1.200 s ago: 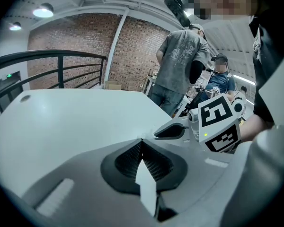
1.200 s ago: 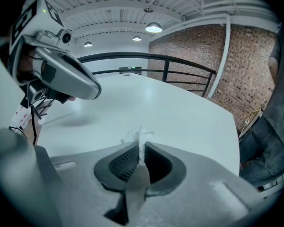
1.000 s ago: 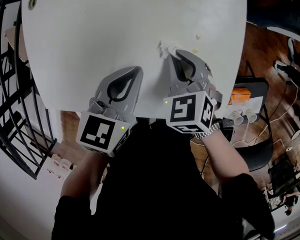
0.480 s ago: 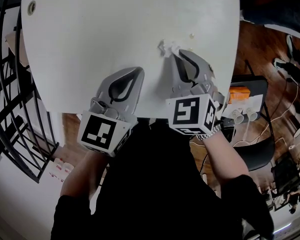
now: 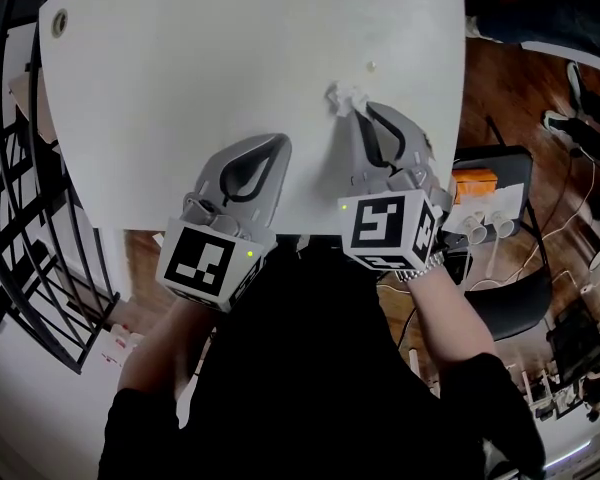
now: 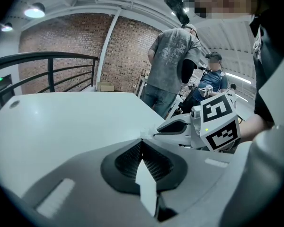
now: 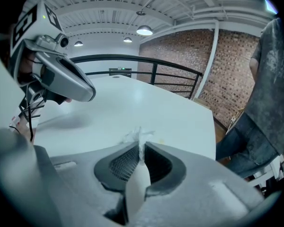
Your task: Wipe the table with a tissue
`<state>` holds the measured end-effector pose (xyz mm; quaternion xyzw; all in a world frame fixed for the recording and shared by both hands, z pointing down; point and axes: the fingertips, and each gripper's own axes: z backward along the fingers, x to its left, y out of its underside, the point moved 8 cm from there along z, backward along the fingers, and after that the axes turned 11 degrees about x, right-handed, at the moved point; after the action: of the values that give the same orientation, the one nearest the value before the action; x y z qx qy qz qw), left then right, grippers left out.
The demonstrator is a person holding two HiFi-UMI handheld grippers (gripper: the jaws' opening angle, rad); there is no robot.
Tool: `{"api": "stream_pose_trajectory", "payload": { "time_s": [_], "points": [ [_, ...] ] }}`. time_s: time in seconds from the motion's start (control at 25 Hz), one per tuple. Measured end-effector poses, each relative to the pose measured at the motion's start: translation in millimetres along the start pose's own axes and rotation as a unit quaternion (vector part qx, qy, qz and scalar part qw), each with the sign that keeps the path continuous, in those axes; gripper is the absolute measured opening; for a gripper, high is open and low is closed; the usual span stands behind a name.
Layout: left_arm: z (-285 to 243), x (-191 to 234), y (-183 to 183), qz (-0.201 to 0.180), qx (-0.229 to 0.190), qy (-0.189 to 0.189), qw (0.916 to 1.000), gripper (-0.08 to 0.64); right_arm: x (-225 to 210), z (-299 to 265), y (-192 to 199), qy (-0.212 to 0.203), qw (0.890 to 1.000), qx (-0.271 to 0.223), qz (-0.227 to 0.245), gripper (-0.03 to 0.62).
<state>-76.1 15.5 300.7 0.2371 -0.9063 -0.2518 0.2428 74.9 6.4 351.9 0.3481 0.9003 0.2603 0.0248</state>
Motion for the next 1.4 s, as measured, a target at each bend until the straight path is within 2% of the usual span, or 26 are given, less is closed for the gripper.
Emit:
{"api": "stream_pose_trajectory", "payload": {
  "time_s": [0.76,1.4],
  "points": [
    [-11.7,0.1,-3.2,-0.001,0.007,0.006,1.0000,0.017,-9.4,-10.9,12.7,0.004,1.000,0.024,-0.007,0.028],
    [-19.1,7.5,-10.7,0.003,0.009,0.008,0.9999,0.017,-18.8,-19.2,5.3,0.008,1.000,0.025,-0.004,0.028]
  ]
}}
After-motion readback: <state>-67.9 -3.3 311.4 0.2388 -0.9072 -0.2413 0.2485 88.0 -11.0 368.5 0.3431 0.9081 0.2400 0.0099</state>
